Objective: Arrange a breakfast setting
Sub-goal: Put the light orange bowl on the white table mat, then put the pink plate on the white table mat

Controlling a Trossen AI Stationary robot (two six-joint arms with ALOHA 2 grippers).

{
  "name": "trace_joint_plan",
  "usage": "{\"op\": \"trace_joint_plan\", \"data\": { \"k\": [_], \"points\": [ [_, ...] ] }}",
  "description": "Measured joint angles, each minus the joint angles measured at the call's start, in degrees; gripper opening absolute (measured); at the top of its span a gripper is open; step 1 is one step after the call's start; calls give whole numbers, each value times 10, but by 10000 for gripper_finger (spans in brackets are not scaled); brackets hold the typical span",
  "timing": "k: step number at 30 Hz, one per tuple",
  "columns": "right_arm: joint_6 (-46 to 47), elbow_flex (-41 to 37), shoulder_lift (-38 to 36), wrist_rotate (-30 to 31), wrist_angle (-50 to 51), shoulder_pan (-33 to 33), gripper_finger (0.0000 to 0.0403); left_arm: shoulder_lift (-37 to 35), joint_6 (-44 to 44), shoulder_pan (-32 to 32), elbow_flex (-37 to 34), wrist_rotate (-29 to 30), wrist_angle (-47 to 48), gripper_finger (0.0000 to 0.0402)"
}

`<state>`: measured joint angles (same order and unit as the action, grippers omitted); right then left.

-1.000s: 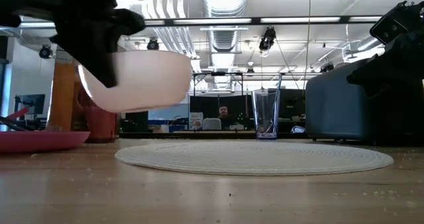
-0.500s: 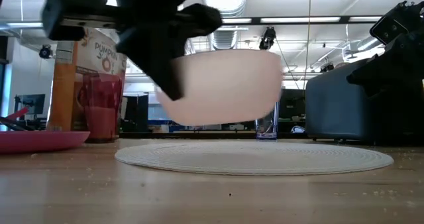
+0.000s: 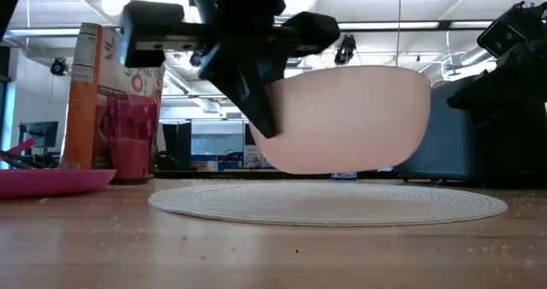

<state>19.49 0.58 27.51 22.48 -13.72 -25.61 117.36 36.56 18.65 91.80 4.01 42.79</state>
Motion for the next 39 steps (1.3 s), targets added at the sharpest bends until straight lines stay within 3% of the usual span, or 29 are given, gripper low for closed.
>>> {"op": "trace_joint_plan", "data": {
  "k": [20,33,39],
  "points": [
    [0,0,0,0,0,0,63,30,7,-66,0,-2,-87,1],
    [0,0,0,0,-1,0,63,40,-40,-68,3,-1,-98,65],
    [0,0,0,0,0,0,63,29,-88,-58,43,-1,-56,94]
  ]
}}
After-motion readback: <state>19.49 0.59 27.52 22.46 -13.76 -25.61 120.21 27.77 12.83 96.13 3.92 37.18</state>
